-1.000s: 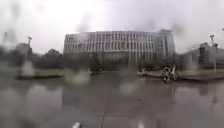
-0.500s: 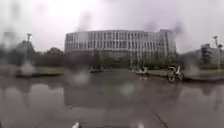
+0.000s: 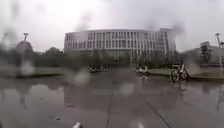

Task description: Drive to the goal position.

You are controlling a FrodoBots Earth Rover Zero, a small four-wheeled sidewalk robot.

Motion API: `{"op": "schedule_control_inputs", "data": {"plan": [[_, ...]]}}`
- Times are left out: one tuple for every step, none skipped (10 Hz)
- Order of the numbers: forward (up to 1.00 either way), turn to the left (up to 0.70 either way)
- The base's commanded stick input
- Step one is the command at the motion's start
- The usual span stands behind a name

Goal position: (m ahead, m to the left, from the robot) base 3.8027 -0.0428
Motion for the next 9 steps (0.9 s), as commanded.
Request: {"op": "schedule_control_inputs", "data": {"plan": [[0.70,0.01],[0.70,0.01],[0.70,0.01],[0.70,0.01],[0.70,0.01],[0.70,0.01],[0.70,0.01],[0.70,0.01],[0.70,0.01]]}}
